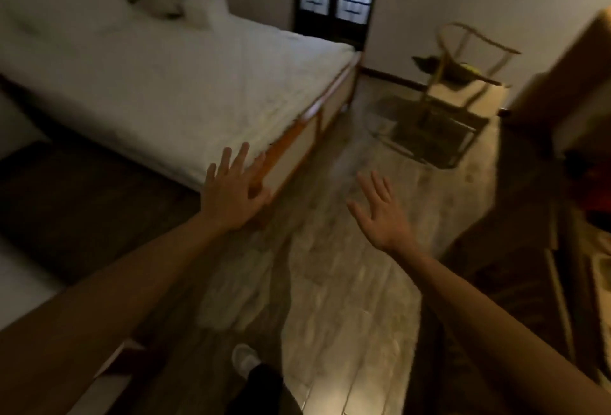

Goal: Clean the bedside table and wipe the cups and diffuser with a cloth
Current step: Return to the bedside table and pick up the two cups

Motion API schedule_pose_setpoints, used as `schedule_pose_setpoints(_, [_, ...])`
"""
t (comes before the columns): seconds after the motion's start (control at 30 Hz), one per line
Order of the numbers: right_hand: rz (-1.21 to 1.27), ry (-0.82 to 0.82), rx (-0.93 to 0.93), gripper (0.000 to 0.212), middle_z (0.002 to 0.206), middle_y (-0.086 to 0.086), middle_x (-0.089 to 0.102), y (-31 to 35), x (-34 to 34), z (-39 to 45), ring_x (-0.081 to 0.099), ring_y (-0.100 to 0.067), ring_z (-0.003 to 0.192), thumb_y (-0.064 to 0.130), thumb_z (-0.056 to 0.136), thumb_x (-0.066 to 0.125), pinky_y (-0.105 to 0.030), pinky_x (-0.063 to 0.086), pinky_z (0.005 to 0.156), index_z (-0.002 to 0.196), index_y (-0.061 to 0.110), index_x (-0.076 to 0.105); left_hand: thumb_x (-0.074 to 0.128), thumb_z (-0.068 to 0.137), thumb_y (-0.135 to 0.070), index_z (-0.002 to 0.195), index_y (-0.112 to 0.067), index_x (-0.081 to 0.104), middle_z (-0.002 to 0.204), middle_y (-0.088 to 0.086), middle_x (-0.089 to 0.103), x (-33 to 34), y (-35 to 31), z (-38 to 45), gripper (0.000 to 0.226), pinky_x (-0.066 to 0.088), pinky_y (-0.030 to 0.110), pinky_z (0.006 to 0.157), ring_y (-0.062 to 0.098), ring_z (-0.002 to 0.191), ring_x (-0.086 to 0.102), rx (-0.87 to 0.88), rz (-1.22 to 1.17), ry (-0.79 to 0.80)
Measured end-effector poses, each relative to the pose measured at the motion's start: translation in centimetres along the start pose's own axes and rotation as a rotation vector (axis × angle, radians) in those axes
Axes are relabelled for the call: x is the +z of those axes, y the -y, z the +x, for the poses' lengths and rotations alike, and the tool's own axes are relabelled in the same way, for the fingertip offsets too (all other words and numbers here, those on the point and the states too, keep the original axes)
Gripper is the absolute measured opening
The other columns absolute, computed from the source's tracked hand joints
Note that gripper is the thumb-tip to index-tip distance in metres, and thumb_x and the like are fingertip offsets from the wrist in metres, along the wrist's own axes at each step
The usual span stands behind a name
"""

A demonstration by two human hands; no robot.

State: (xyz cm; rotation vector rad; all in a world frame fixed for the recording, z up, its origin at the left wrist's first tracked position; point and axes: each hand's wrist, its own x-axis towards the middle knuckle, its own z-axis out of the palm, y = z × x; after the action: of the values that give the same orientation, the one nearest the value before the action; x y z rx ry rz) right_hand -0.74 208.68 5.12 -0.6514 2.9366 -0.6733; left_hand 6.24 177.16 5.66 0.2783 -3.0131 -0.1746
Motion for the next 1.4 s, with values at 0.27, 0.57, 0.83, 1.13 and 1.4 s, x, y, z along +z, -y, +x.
schedule_pose_setpoints(0.27, [-0.06, 0.178, -0.437, 0.073, 0.168, -0.002, 0.01, 17.7, 8.6, 14.7, 0.001, -0.026, 0.155, 0.069, 0.095, 0.025, -0.05, 0.015, 0.124, 0.158, 0.034, 0.015, 0.024, 0.092, -0.072, 0.156, -0.042, 0.001, 0.168, -0.001, -0.005, -2.3, 20.5, -2.6, 0.075, 0.009, 0.056, 0.122, 0.031, 0.153, -0.003, -0.454, 0.019, -0.052])
schedule_pose_setpoints(0.57, [-0.044, 0.23, -0.725, 0.065, 0.168, 0.004, 0.002, 34.9, 16.4, 23.8, -0.001, -0.023, 0.155, 0.066, 0.1, 0.028, -0.053, 0.019, 0.122, 0.157, 0.042, 0.011, 0.032, 0.094, -0.068, 0.157, -0.041, 0.002, 0.167, -0.001, -0.009, -5.6, 35.0, -6.2, 0.075, 0.007, 0.056, 0.122, 0.03, 0.153, -0.006, -0.736, -0.004, -0.146])
schedule_pose_setpoints(0.83, [-0.064, 0.32, -0.913, 0.072, 0.168, 0.005, 0.0, 45.5, 23.0, 31.3, -0.003, -0.021, 0.154, 0.075, 0.092, 0.011, -0.048, 0.013, 0.122, 0.157, 0.044, 0.005, 0.033, 0.095, -0.067, 0.157, -0.041, 0.001, 0.167, -0.001, -0.009, -5.5, 44.2, -5.5, 0.075, 0.01, 0.057, 0.122, 0.032, 0.154, -0.002, -0.881, 0.028, -0.15])
schedule_pose_setpoints(1.13, [-0.015, 0.41, -0.971, 0.076, 0.168, 0.002, 0.003, 58.2, 31.0, 46.8, -0.002, -0.023, 0.155, 0.076, 0.09, 0.014, -0.05, 0.016, 0.124, 0.157, 0.041, 0.009, 0.018, 0.088, -0.079, 0.152, -0.05, -0.012, 0.166, -0.001, -0.009, -4.2, 58.8, 4.0, 0.076, 0.01, 0.058, 0.121, 0.032, 0.153, -0.005, -1.015, 0.012, -0.185])
schedule_pose_setpoints(1.4, [-0.047, 0.457, -1.016, 0.073, 0.168, 0.004, 0.001, 68.7, 35.6, 58.2, -0.001, -0.022, 0.155, 0.076, 0.091, 0.015, -0.05, 0.013, 0.123, 0.156, 0.044, 0.008, 0.013, 0.084, -0.081, 0.146, -0.055, -0.021, 0.159, -0.008, -0.019, -5.3, 69.5, 11.1, 0.074, 0.011, 0.06, 0.12, 0.031, 0.152, -0.008, -1.086, -0.035, -0.218])
